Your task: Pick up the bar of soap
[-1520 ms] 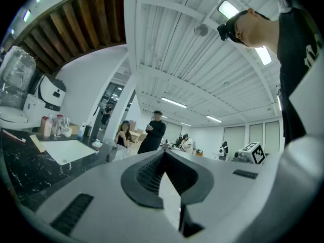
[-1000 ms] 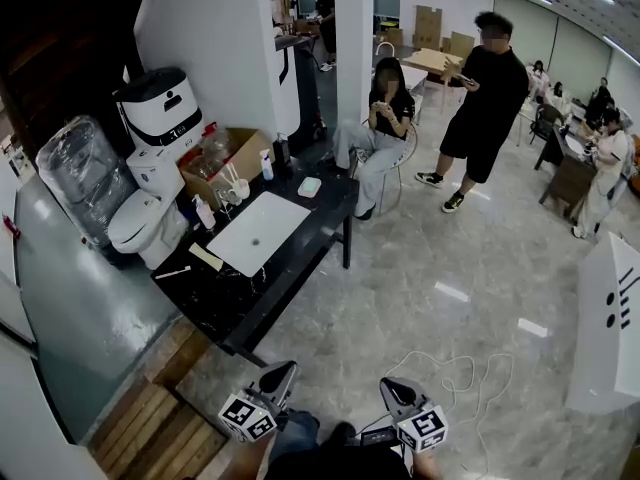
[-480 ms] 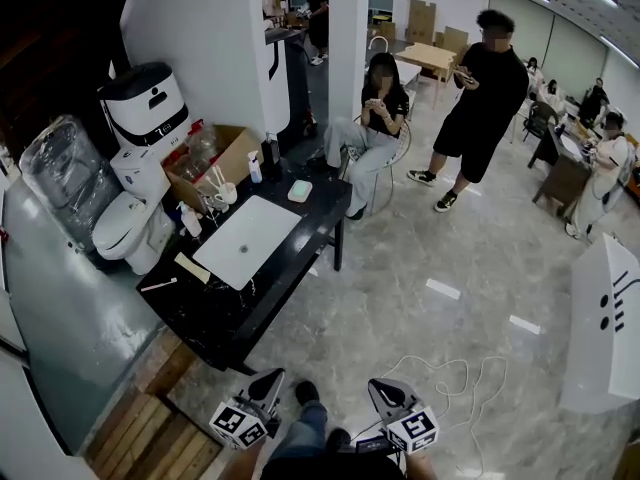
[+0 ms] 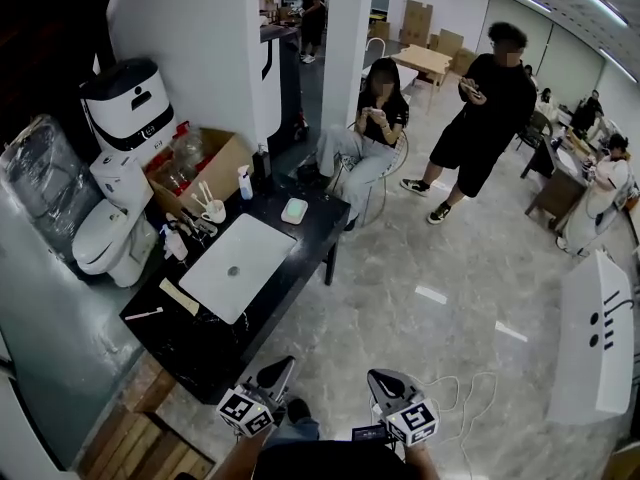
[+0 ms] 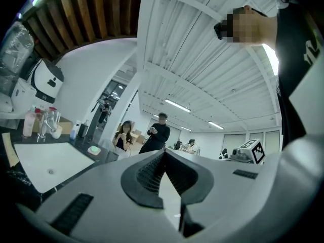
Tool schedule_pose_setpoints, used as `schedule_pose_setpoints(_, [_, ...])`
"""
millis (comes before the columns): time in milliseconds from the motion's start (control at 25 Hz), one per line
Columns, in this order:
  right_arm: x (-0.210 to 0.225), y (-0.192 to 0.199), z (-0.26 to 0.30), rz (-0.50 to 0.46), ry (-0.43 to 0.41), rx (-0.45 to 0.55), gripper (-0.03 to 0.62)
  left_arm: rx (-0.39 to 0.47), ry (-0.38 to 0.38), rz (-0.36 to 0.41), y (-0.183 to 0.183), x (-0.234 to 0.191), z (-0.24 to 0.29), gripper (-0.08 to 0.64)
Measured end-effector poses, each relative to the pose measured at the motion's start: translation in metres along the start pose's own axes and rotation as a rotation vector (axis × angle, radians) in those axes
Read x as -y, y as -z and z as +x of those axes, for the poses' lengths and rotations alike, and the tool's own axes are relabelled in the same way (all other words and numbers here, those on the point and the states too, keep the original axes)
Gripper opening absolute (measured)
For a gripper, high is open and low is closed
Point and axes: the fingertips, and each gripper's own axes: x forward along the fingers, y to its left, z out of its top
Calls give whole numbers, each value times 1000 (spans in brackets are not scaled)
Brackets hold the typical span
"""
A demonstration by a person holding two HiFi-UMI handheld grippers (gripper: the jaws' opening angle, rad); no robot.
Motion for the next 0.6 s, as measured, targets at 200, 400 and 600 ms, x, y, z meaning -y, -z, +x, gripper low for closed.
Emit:
schedule_pose_setpoints(200, [22,-16,46,1,13,3,8,-10,-10,0,-15,-49,27,8])
schedule_pose_setpoints(400, [46,-26,76,10,18,7,8,-30,-27,-20,-21,-80,55,8])
schedule_pose_setpoints(600, [92,-31,103,18,13,-2,8,-55,-26,-15,-18,-98,102,8])
